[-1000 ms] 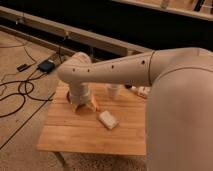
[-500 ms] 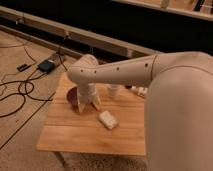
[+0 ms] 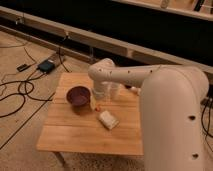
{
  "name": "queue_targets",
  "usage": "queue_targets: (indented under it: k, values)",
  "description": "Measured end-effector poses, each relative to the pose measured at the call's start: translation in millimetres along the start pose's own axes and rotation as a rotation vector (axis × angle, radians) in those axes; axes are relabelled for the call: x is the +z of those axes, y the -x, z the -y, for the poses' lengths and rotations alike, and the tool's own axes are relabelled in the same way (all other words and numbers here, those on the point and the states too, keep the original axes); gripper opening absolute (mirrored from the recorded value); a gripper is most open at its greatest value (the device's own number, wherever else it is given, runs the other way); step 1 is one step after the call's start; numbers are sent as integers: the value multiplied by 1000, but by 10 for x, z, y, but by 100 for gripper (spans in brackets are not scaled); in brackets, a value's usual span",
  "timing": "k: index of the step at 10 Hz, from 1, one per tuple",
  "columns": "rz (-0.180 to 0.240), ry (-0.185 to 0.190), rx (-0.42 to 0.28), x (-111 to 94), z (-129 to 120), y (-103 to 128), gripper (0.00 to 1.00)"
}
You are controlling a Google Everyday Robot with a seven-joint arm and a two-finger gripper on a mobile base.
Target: Place the pepper in the ceramic bowl
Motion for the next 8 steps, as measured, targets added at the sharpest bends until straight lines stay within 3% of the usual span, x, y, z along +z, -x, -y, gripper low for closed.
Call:
queue_targets:
  k: [2, 5, 8]
  values:
    - [-22, 21, -59, 171, 117, 103, 65]
    - [-55, -27, -132, 299, 157, 350, 65]
    - [-62, -63, -130, 402, 140, 501, 65]
